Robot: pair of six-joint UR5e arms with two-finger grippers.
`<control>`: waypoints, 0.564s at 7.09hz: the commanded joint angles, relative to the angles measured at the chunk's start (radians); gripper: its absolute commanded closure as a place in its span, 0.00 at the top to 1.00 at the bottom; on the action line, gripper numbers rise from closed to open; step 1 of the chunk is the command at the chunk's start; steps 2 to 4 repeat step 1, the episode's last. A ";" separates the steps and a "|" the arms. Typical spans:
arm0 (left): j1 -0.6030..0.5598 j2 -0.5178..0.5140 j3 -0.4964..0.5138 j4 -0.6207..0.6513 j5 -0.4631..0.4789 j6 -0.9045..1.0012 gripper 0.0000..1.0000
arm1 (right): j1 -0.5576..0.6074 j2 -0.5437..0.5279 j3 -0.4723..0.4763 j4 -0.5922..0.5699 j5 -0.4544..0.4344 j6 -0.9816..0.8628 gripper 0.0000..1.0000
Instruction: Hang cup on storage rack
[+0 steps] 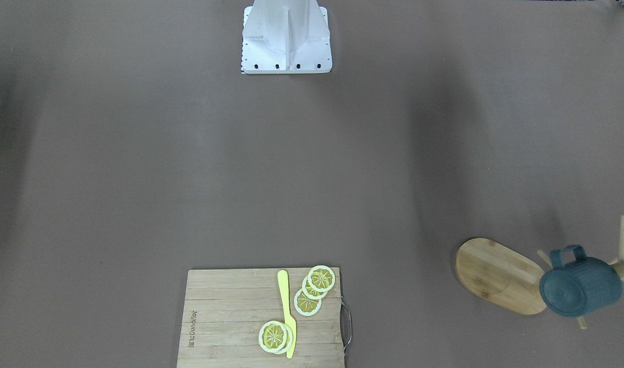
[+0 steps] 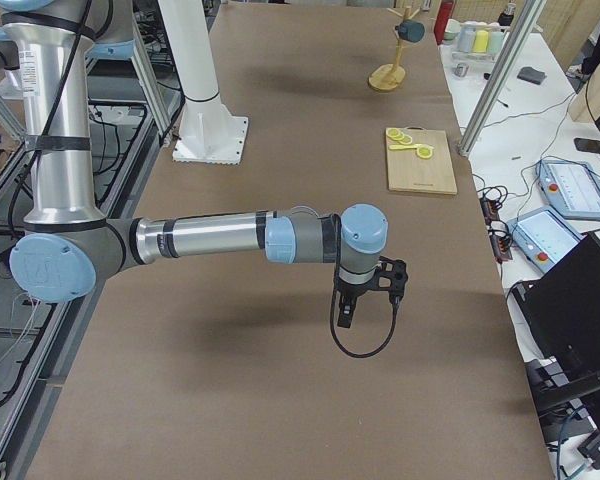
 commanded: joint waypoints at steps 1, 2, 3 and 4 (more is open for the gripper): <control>-0.001 0.000 -0.005 0.000 0.000 0.000 0.98 | 0.000 0.007 0.000 0.000 -0.003 -0.001 1.00; -0.001 0.000 -0.005 0.000 0.000 0.000 0.98 | 0.000 0.007 0.000 0.000 -0.003 -0.001 1.00; -0.001 0.000 -0.005 0.000 0.000 0.000 0.98 | 0.000 0.007 0.000 0.000 -0.003 -0.001 1.00; -0.001 0.000 -0.005 0.000 0.000 0.000 0.98 | 0.000 0.007 0.000 0.000 -0.003 -0.001 1.00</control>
